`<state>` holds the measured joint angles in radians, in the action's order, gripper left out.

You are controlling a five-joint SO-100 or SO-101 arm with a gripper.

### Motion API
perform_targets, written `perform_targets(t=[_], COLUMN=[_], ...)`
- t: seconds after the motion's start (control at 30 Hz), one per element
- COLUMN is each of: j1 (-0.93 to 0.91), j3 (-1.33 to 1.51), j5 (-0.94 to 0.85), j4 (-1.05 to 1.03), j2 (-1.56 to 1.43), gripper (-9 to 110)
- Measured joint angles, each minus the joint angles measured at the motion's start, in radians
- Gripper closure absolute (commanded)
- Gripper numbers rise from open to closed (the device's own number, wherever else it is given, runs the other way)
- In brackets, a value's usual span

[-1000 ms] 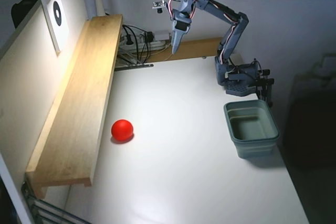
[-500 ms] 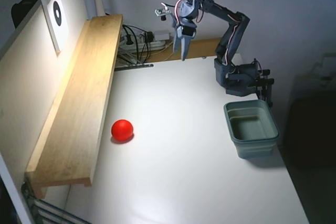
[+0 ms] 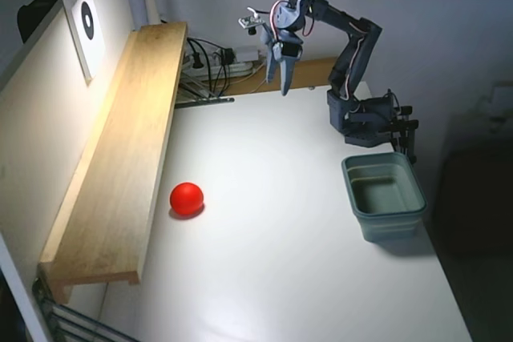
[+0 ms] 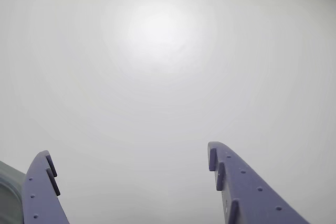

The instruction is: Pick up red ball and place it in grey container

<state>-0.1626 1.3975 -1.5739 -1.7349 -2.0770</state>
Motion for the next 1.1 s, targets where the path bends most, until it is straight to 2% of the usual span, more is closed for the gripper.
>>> perform_targets(t=[0.63, 1.1], j1=[0.002, 0.002], j3=[0.571, 0.873], j5=[0.002, 0.002], j4=[0.305, 0.528], j2=[-0.222, -0.308], gripper=[63, 63])
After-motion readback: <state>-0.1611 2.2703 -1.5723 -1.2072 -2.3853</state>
